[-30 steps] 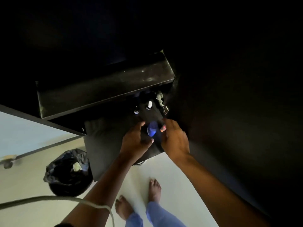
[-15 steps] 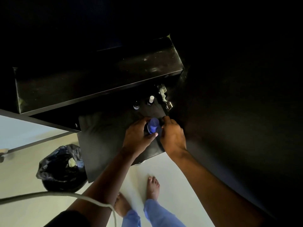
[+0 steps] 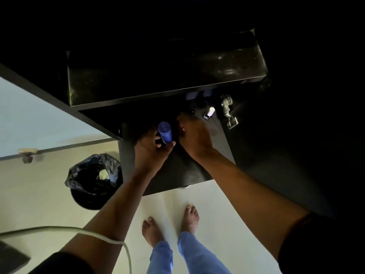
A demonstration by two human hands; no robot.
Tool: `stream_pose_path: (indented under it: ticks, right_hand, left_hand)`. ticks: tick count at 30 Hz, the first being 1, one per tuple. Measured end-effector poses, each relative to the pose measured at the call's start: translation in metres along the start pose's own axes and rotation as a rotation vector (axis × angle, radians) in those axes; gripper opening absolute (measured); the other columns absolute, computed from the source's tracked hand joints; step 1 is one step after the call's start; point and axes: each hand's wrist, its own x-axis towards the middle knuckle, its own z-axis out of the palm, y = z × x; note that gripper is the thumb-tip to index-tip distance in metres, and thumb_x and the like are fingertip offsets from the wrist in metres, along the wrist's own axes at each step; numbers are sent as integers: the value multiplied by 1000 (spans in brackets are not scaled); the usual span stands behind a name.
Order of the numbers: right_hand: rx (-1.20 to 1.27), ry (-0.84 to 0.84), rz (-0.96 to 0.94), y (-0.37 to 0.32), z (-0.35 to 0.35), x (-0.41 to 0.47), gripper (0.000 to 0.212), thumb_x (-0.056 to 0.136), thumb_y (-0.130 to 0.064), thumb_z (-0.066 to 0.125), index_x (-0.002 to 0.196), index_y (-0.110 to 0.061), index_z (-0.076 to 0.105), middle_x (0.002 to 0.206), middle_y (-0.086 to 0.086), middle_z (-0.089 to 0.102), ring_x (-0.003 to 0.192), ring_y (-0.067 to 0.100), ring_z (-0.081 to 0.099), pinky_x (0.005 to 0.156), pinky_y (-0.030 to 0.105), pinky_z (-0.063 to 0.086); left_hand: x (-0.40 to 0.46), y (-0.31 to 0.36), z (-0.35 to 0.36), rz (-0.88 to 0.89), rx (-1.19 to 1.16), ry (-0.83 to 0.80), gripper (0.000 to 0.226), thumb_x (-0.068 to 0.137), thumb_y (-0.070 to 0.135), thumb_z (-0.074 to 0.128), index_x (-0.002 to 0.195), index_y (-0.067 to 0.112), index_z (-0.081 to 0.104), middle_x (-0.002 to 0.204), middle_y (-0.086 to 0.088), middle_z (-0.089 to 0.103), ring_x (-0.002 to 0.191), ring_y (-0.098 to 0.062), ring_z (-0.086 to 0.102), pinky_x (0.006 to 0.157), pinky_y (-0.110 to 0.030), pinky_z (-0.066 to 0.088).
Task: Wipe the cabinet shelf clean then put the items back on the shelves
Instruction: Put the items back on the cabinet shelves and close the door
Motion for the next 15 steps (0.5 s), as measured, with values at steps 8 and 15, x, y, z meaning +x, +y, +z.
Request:
stream_pose_path:
  ticks: [8,15]
  right_hand:
    - [-117,-111,-95,-34,24,48,24,98,-18,59,120,-9,64,111,20,73,106,44,71,87,49,59]
    - [-91,-98,-41,-36,23,46,35,99,-24,60,132,-12,58,119,18,71,111,44,69,90,50,59]
  left_hand:
    - [-11,-25,-33,-47,13,46,53,81,32,87,128,23,64,119,3,74,107,-9,70,88,-32,63]
    - [-18,-20,-44,-43,9,54,53,81,35,86,128,25,63,120,4,74,106,-8,71,87,-32,63]
